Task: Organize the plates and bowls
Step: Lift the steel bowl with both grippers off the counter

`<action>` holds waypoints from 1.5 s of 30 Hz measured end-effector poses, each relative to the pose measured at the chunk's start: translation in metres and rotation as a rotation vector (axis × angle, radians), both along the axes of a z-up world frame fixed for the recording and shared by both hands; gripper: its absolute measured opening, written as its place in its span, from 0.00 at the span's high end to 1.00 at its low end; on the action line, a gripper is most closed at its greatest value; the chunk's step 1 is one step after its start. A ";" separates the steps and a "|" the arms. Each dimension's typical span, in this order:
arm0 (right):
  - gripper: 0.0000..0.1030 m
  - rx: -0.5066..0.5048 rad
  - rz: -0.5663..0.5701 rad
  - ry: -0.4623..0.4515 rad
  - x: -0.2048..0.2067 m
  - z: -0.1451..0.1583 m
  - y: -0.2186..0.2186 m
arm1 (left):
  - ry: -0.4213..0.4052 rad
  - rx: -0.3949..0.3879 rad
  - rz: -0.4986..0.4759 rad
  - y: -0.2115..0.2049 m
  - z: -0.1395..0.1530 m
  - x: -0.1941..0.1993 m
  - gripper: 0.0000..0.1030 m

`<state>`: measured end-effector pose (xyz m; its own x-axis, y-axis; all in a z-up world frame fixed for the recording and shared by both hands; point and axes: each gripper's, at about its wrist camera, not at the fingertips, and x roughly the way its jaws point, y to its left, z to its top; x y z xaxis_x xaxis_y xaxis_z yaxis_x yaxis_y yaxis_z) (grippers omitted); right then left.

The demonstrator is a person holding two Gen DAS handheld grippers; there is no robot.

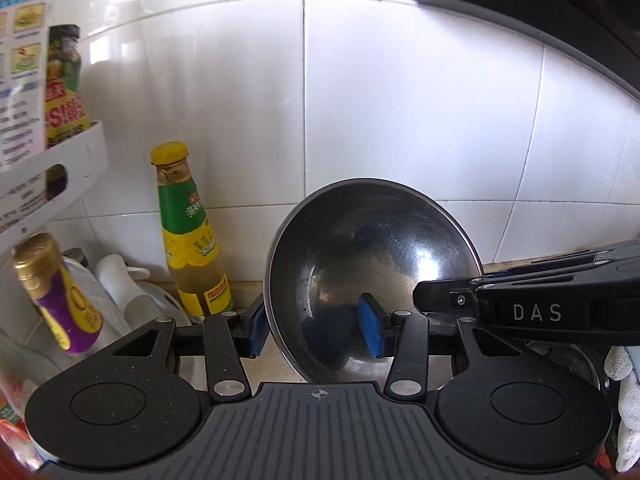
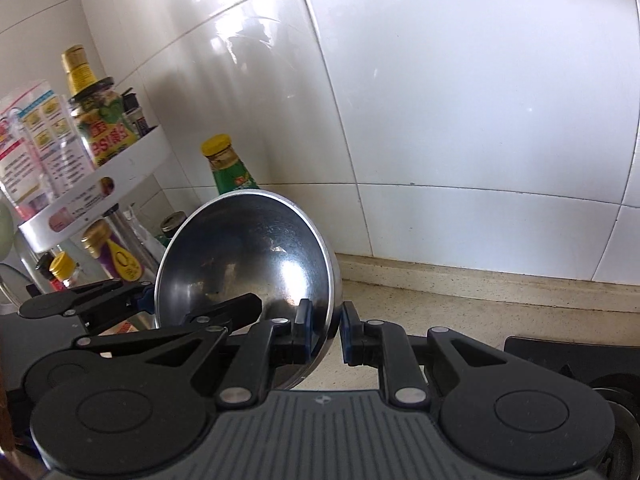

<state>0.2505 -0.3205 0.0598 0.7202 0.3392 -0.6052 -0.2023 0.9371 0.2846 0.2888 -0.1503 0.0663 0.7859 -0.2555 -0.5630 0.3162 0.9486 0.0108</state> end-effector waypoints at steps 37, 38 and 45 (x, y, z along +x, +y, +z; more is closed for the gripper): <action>0.83 -0.027 -0.036 0.341 -0.034 -0.126 0.016 | 0.305 0.100 -0.076 0.007 -0.134 -0.017 0.48; 0.83 -0.027 -0.033 0.346 -0.032 -0.128 0.016 | 0.309 0.102 -0.075 0.007 -0.135 -0.016 0.48; 0.82 -0.032 -0.022 0.351 -0.020 -0.131 0.017 | 0.332 0.090 -0.073 0.011 -0.141 -0.004 0.45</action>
